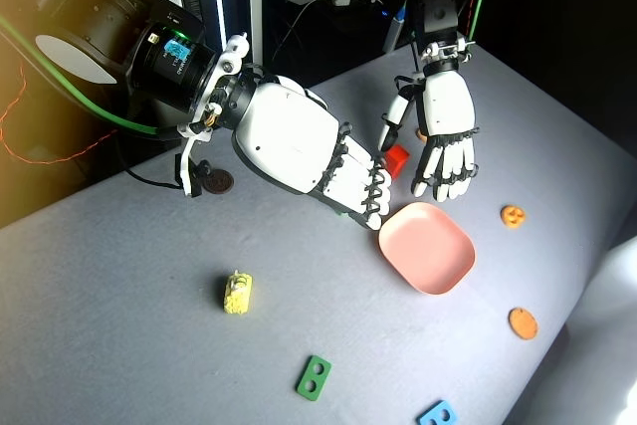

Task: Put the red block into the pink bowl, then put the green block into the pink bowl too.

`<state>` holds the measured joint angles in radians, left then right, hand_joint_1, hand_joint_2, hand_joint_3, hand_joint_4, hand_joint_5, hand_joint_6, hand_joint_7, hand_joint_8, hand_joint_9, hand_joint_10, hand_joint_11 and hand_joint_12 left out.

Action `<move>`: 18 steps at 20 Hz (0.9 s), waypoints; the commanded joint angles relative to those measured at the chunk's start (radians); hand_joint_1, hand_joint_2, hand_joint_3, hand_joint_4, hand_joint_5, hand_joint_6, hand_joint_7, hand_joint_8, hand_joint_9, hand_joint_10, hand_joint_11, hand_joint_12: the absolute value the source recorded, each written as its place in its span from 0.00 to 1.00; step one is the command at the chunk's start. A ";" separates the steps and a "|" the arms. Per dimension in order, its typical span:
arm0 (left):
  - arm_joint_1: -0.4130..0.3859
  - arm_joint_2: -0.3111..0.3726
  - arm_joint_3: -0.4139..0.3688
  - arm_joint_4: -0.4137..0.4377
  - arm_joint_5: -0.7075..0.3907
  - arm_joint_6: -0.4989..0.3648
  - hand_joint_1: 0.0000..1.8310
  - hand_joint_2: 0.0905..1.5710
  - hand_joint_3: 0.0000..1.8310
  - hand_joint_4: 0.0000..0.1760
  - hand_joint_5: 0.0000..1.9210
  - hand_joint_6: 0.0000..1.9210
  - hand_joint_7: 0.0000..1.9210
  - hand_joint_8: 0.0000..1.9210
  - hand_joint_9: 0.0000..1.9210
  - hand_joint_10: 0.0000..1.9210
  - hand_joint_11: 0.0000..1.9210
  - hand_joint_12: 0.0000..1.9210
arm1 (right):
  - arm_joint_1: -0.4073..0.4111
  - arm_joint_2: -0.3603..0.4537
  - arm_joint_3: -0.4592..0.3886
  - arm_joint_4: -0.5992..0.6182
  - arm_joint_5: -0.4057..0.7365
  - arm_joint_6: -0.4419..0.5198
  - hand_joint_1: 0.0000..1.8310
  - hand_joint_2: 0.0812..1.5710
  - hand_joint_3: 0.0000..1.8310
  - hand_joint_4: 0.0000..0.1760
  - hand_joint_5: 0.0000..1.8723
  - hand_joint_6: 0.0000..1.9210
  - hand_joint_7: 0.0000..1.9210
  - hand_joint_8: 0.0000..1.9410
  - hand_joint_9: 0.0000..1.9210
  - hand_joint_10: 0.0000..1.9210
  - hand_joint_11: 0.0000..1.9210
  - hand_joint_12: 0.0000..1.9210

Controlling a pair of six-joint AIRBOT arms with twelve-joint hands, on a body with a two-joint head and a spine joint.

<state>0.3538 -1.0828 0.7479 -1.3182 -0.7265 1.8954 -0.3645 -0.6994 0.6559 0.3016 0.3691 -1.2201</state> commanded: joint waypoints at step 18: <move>-0.016 0.002 0.002 0.048 -0.044 0.000 0.54 0.72 0.00 0.00 0.42 0.06 0.20 0.00 0.11 0.00 0.00 0.13 | 0.009 0.010 -0.002 -0.011 0.105 0.000 0.10 0.60 0.00 0.00 0.06 0.00 0.05 0.00 0.02 0.00 0.00 0.14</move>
<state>0.3466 -1.0828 0.7479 -1.3205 -0.7265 1.8954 -0.3645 -0.6994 0.6559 0.2993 0.3691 -1.2201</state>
